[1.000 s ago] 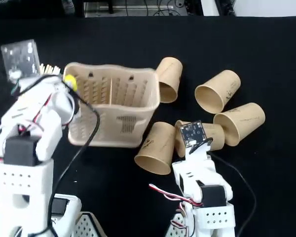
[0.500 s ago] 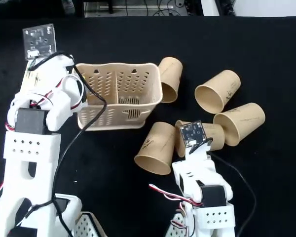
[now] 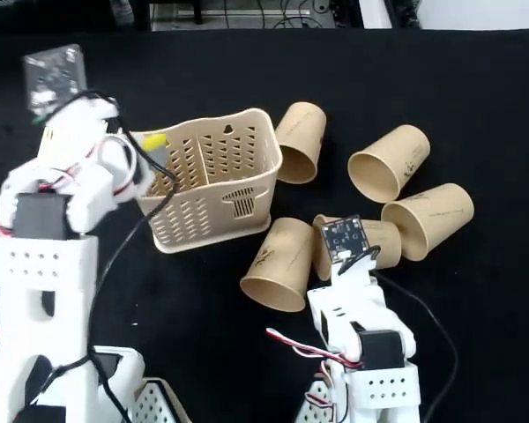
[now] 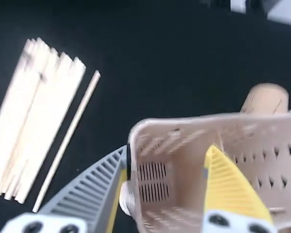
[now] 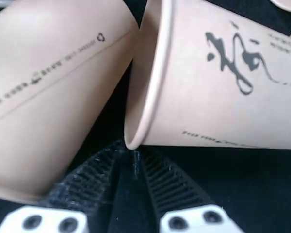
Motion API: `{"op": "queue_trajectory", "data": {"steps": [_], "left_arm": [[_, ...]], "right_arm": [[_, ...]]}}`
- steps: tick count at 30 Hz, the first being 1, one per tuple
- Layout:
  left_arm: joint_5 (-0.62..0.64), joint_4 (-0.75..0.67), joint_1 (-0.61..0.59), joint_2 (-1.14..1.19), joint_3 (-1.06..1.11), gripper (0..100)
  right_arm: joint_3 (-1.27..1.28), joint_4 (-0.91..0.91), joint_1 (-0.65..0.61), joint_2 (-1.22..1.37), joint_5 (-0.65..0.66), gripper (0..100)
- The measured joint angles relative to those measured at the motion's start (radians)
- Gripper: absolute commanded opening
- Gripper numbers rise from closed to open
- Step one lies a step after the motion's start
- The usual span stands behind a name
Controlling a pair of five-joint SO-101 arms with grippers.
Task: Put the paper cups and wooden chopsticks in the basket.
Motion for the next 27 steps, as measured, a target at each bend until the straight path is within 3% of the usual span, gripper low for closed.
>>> {"op": "queue_trajectory", "data": {"steps": [7,10,13,17,22,27], "left_arm": [[-0.005,0.247,-0.109,-0.002,-0.370,25],[-0.040,0.319,-0.212,-0.003,-0.448,25],[-0.114,0.336,-0.341,-0.003,-0.427,25],[-0.219,0.210,-0.509,-0.003,-0.232,25],[-0.342,-0.068,-0.631,0.000,0.149,25],[-0.373,-0.265,-0.641,0.000,0.488,25]], "right_arm": [[-0.012,0.011,0.002,0.000,0.031,1.5],[-0.083,0.023,0.005,0.000,0.184,1.5],[-0.150,0.063,0.008,0.000,0.430,1.5],[-0.293,0.117,0.006,0.000,0.701,4.2],[-0.534,0.163,0.006,0.000,0.749,22.8],[-0.615,0.178,-0.138,0.000,0.715,24.3]]}}
